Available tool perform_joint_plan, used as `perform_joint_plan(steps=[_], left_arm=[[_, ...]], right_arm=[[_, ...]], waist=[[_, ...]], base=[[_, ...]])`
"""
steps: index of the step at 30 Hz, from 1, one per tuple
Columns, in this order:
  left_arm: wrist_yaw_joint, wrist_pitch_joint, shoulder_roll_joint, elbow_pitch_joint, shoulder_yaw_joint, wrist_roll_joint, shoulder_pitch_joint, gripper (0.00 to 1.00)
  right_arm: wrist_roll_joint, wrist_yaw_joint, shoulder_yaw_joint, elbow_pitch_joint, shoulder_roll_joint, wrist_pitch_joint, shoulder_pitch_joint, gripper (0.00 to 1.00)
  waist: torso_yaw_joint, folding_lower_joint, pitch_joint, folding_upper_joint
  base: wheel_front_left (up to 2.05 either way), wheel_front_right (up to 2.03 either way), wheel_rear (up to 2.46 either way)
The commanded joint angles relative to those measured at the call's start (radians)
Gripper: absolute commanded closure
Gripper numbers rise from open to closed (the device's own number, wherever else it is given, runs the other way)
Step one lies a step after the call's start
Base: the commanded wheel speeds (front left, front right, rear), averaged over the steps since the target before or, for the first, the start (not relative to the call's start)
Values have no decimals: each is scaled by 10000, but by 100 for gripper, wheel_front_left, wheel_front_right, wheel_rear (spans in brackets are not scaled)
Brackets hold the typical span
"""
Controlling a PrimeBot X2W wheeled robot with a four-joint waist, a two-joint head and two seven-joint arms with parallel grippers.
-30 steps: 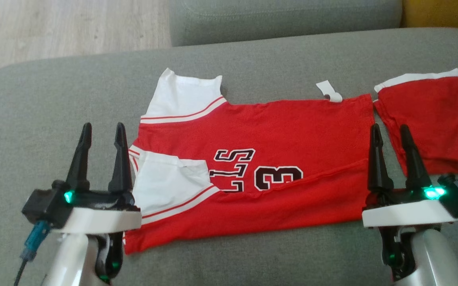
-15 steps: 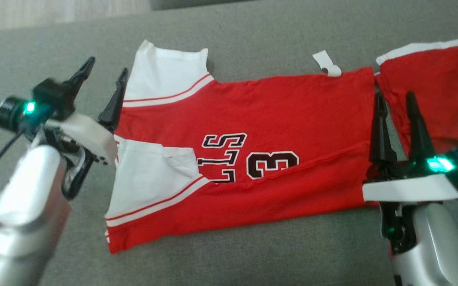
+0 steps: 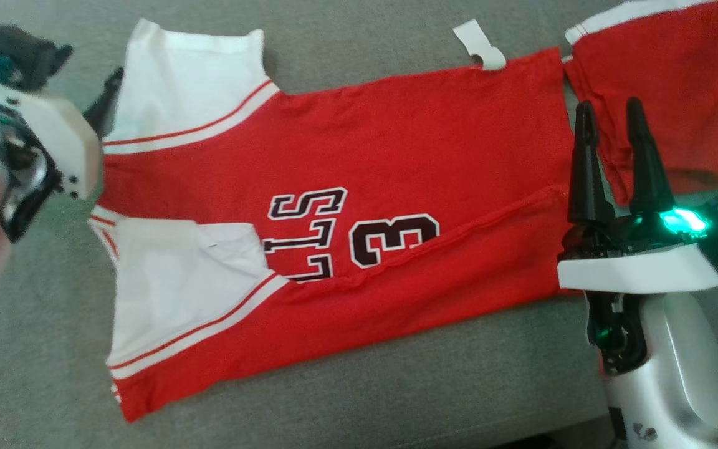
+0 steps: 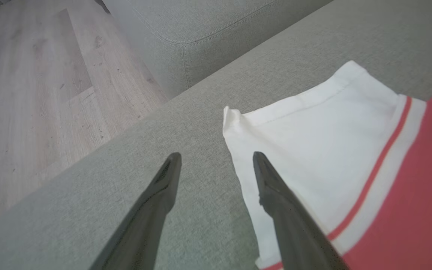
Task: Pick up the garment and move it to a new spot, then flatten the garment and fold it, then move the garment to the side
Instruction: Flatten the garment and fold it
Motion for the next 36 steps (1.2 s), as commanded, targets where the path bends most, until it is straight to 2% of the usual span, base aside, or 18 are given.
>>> perform_joint_plan(steps=[1,9,22,23,24,25,30,33,36], left_arm=[[19,33,612,-24,228,-151,-677,0],[18,99,1044,526,-637,-1139,-1732,0],[18,928,1198,1243,-1837,-2064,-2513,0],[18,1072,1179,1315,-1890,-2191,-2507,18],[18,1259,1141,1353,-1941,-2373,-2474,66],[18,1452,1103,1333,-1984,-2607,-2425,100],[18,1629,993,1103,-1973,-3379,-2336,100],[18,1010,917,956,-1920,-3519,-2366,100],[18,-56,729,786,-1842,-3410,-2410,100]], right_arm=[[90,-7,259,-431,-58,-108,-279,0],[417,-7,473,-717,-58,-108,-388,0],[620,-7,439,-796,-58,-108,-312,0],[621,-7,423,-799,-58,-108,-314,0],[617,-7,404,-799,-58,-108,-313,0],[601,-7,378,-796,-58,-108,-312,0],[465,-7,216,-771,-58,-108,-323,0],[85,-7,258,-640,-58,-109,-355,0],[-380,-7,337,-403,-58,-109,-441,0]], waist=[[-306,-2,311,0],[-876,-2,864,0],[-1249,-2,1140,0],[-1246,-2,1141,0],[-1236,-2,1138,0],[-1221,-2,1136,0],[-1080,-2,1063,0],[-883,-2,910,0],[-565,-2,654,0]], base=[[0,0,0],[0,0,0],[0,0,0],[0,0,0],[0,0,0],[0,0,0],[0,0,0],[0,0,0],[0,0,0]])
